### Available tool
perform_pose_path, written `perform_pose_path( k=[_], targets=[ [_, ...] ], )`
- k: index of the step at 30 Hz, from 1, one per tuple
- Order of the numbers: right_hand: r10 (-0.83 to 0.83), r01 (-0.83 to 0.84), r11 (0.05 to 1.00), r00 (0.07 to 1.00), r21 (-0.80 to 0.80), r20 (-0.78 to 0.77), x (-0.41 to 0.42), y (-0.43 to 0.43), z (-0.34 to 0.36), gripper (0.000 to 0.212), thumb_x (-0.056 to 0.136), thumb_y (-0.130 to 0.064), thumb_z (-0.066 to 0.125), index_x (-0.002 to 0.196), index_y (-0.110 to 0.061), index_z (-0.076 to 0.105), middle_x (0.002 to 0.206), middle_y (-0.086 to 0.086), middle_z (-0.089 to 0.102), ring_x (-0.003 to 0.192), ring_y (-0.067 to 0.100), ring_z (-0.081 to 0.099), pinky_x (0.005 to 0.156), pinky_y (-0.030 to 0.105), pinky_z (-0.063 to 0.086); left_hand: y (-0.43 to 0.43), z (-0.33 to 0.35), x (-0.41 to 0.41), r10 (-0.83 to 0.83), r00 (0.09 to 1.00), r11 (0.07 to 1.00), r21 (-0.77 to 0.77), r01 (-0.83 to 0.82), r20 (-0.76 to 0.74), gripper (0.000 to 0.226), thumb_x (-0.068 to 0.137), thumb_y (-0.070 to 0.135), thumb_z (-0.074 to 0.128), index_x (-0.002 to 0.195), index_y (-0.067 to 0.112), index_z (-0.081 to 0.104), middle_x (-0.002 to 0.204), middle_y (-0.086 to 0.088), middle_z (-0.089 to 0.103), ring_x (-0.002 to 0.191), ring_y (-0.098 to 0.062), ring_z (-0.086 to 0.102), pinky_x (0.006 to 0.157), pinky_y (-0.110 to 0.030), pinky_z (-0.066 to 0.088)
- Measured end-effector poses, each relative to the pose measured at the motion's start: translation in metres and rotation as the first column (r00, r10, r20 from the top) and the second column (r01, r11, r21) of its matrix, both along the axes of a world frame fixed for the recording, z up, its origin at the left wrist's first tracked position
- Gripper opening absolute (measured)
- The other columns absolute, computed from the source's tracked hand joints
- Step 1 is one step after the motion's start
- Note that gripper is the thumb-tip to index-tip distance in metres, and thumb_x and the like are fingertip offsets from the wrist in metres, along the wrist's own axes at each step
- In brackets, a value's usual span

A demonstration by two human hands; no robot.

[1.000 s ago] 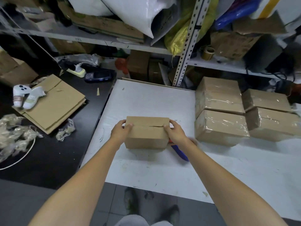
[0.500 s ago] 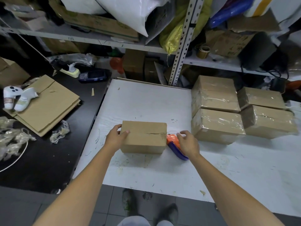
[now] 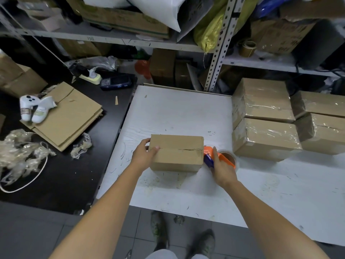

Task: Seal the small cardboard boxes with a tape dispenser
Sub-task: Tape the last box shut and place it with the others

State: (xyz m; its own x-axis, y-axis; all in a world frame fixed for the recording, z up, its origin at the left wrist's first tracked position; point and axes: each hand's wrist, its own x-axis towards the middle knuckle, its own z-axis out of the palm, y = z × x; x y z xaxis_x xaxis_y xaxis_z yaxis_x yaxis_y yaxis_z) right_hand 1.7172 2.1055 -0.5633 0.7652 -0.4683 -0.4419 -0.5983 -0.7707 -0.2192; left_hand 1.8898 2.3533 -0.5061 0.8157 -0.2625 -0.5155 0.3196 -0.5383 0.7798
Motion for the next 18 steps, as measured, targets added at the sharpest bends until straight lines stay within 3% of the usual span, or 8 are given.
perform_pose_path(
  k=[2, 4, 7, 9, 12, 15, 18],
  targets=[
    [-0.020, 0.021, 1.000, 0.998, -0.012, 0.067, 0.004, 0.000, 0.013, 0.079, 0.100, -0.021, 0.045, 0.157, -0.022, -0.009, 0.116, 0.011, 0.062, 0.097, 0.030, 0.060, 0.078, 0.040, 0.052, 0.001, 0.001, 0.000, -0.004, 1.000, 1.000, -0.003, 0.004, 0.006, 0.051, 0.092, 0.039, 0.063, 0.139, 0.029, 0.045, 0.126, -0.002, 0.059, 0.111, -0.022, 0.061, 0.094, -0.045, 0.054],
    [-0.158, 0.137, 0.984, 0.964, 0.112, 0.212, 0.008, -0.002, 0.037, 0.075, 0.097, -0.022, 0.049, 0.158, -0.028, 0.005, 0.118, 0.003, 0.061, 0.101, 0.028, 0.059, 0.082, 0.039, 0.052, 0.000, 0.002, -0.001, -0.004, 1.000, 1.000, 0.000, 0.004, 0.010, 0.051, 0.093, 0.038, 0.063, 0.140, 0.029, 0.045, 0.126, -0.002, 0.058, 0.111, -0.021, 0.060, 0.093, -0.043, 0.053],
    [-0.407, 0.267, 0.887, 0.837, 0.377, 0.366, 0.013, -0.006, 0.083, 0.068, 0.089, -0.025, 0.056, 0.150, -0.039, 0.031, 0.106, -0.009, 0.065, 0.086, 0.018, 0.063, 0.070, 0.039, 0.059, 0.000, 0.006, -0.004, 0.011, 1.000, 1.000, -0.007, -0.011, 0.004, 0.052, 0.093, 0.037, 0.063, 0.140, 0.027, 0.045, 0.125, -0.002, 0.058, 0.108, -0.022, 0.060, 0.090, -0.041, 0.053],
    [-0.429, 0.225, 0.860, 0.803, 0.457, 0.413, 0.017, -0.008, 0.111, 0.056, 0.089, -0.027, 0.061, 0.141, -0.039, 0.043, 0.100, -0.012, 0.067, 0.083, 0.014, 0.065, 0.065, 0.038, 0.060, 0.000, 0.008, -0.007, 0.019, 1.000, 1.000, -0.022, -0.019, -0.003, 0.051, 0.093, 0.037, 0.063, 0.140, 0.027, 0.045, 0.125, -0.003, 0.059, 0.107, -0.022, 0.061, 0.089, -0.040, 0.053],
    [-0.360, 0.114, 0.853, 0.835, 0.509, 0.416, 0.024, -0.011, 0.142, 0.057, 0.082, -0.048, 0.076, 0.133, -0.039, 0.052, 0.108, -0.013, 0.068, 0.090, 0.010, 0.067, 0.075, 0.035, 0.061, -0.009, 0.011, -0.012, 0.010, 1.000, 0.999, -0.035, -0.010, -0.010, 0.048, 0.093, 0.035, 0.064, 0.138, 0.028, 0.047, 0.122, -0.002, 0.059, 0.104, -0.021, 0.061, 0.083, -0.036, 0.052],
    [-0.095, -0.040, 0.914, 0.946, 0.404, 0.309, 0.036, -0.009, 0.164, 0.070, 0.076, -0.059, 0.076, 0.138, -0.040, 0.048, 0.118, -0.015, 0.062, 0.101, 0.011, 0.062, 0.077, 0.030, 0.059, -0.019, 0.013, -0.018, -0.013, 1.000, 0.999, -0.043, 0.013, -0.010, 0.045, 0.093, 0.035, 0.064, 0.134, 0.029, 0.050, 0.121, -0.004, 0.059, 0.104, -0.022, 0.061, 0.086, -0.038, 0.054],
    [0.094, -0.174, 0.910, 0.971, 0.377, 0.222, 0.052, 0.002, 0.174, 0.069, 0.075, -0.061, 0.075, 0.136, -0.041, 0.049, 0.118, -0.014, 0.062, 0.101, 0.011, 0.061, 0.079, 0.030, 0.059, -0.027, 0.013, -0.020, -0.038, 0.999, 0.999, -0.032, 0.038, -0.001, 0.043, 0.094, 0.033, 0.062, 0.135, 0.027, 0.050, 0.122, -0.004, 0.059, 0.106, -0.023, 0.060, 0.087, -0.038, 0.053]
  ],
)
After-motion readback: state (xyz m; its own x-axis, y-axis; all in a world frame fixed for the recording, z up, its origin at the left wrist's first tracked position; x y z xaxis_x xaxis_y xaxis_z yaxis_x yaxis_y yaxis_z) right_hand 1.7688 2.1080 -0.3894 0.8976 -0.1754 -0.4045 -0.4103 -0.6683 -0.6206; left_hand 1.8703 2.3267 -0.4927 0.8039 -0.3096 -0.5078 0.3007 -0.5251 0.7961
